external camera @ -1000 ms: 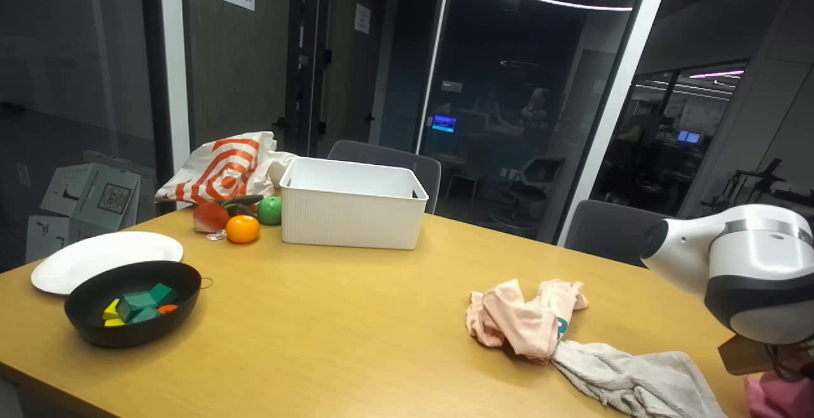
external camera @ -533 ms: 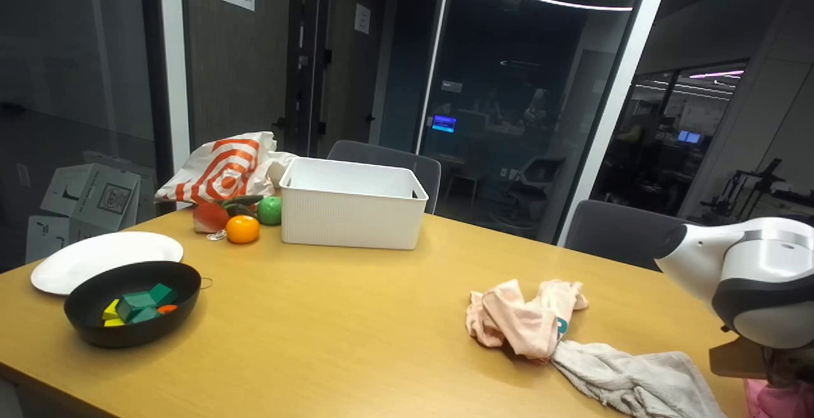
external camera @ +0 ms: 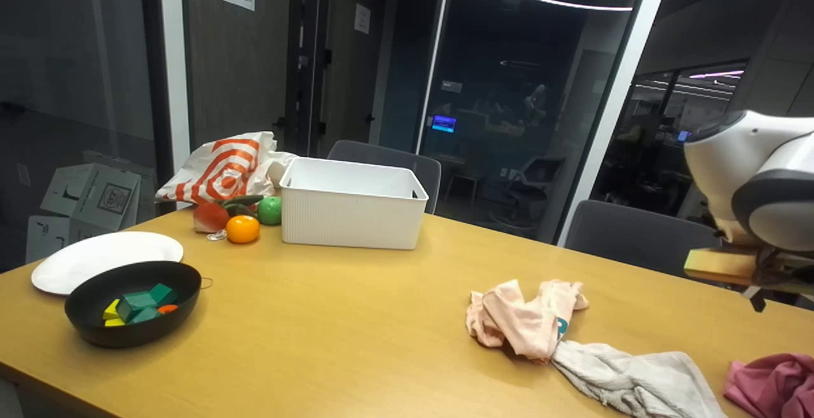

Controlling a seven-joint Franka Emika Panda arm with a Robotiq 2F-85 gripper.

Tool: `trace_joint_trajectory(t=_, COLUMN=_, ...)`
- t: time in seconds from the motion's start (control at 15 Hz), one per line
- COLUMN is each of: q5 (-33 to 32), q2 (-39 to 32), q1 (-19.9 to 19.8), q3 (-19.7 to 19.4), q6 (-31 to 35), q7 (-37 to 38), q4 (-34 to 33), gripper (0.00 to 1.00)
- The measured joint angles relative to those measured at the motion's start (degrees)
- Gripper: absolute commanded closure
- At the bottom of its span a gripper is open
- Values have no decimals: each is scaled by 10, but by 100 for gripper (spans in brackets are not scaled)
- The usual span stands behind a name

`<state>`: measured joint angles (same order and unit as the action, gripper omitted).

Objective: Move the peach shirt to the left and the pink shirt to the right

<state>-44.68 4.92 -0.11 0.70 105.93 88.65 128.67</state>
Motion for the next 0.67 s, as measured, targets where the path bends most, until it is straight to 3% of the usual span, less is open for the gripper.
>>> trace_joint_trajectory(t=0.33, q5=122, q2=99, q1=23, q3=21, q6=36, q7=-69, q4=-3, gripper=0)
trace_joint_trajectory(t=0.67, q5=248, q2=125, q1=35, q3=35, q6=112, q7=-142, q4=-6, gripper=0)
